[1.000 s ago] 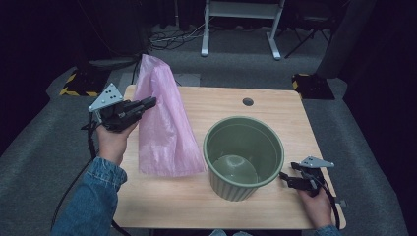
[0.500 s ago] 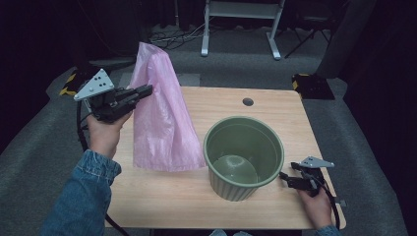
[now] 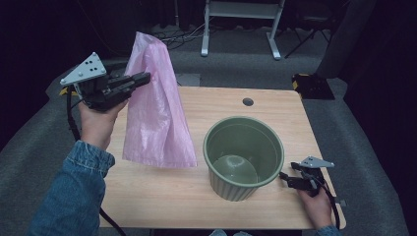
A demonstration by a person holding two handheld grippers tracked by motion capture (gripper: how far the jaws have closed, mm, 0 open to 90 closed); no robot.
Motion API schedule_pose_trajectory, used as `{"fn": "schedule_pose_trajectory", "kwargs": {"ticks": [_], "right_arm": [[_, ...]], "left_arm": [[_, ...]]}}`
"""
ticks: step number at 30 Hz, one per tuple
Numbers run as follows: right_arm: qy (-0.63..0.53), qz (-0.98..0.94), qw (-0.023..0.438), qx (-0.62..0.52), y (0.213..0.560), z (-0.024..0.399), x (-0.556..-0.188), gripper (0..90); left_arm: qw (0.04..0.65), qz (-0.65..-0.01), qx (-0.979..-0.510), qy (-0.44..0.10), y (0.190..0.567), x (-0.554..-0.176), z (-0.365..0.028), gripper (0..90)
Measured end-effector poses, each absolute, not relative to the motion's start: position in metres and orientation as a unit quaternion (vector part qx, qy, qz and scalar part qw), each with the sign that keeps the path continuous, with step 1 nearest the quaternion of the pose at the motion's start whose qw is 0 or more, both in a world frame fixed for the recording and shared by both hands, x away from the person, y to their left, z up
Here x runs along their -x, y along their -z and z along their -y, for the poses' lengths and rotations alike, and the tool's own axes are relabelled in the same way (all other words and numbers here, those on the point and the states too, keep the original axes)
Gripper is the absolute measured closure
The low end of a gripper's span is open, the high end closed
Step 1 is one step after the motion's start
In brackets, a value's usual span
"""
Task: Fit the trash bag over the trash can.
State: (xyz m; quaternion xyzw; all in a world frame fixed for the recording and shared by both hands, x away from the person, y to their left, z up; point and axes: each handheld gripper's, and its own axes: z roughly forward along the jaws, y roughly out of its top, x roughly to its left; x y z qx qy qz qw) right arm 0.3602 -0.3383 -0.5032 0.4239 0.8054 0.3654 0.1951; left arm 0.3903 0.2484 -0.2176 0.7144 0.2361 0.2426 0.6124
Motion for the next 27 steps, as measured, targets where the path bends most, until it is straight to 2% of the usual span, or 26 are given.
{"fn": "schedule_pose_trajectory", "kwargs": {"ticks": [16,27], "right_arm": [[-0.366,-0.805,0.195,-0.424,0.503,0.338,-0.360,31.3],[-0.365,-0.806,0.195,-0.424,0.503,0.338,-0.360,31.1]], "left_arm": [[0.630,-0.211,-0.711,-0.229,0.196,-0.399,-0.216,89.2],[0.632,-0.189,-0.720,-0.215,0.192,-0.409,-0.174,89.1]]}}
